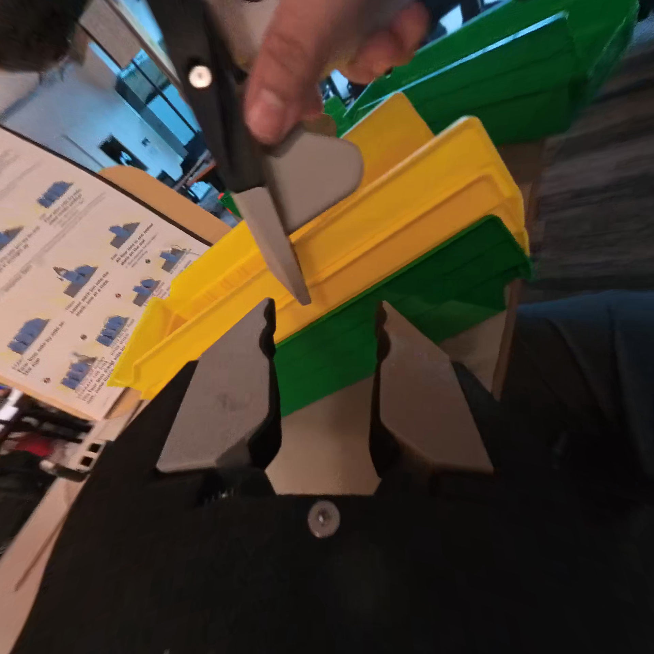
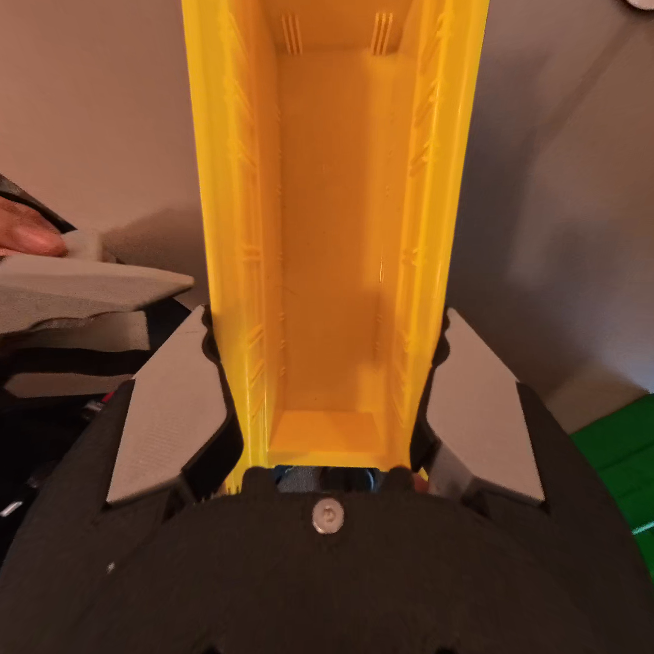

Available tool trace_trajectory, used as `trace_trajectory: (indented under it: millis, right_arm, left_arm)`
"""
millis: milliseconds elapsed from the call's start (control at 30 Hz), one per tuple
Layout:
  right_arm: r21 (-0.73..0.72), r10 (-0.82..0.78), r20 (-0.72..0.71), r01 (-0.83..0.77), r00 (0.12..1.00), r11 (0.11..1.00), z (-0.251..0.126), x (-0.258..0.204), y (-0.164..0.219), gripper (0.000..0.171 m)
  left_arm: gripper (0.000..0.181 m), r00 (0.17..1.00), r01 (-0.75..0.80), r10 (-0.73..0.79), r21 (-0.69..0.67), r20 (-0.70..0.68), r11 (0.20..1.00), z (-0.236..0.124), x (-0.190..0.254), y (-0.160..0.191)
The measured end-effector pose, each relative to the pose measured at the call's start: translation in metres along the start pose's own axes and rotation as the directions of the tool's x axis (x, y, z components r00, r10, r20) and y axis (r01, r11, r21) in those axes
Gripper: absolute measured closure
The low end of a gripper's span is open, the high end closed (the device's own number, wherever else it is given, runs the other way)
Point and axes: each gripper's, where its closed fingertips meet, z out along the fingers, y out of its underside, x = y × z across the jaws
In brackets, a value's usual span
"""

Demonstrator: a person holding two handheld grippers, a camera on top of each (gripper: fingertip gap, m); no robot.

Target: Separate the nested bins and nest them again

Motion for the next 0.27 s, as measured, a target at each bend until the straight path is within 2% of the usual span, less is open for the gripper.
trace_trajectory:
  millis: [167,267]
  right_arm:
    - [-0.099,-0.035,0.002,0.035,0.999,0.995,-0.001,-0.010,0.000,0.062]
    - [-0.123,-0.086,-0.013,0.083,0.996,0.989,-0.002,-0.016,-0.003,0.066]
  left_arm:
    - [0.116,0.981,-0.143,0.146,-0.029,0.130,0.989,0.011,-0.005,0.009]
    - [0.108,0.936,-0.286,0.294,-0.069,0.195,0.956,0.014,-0.005,0.021]
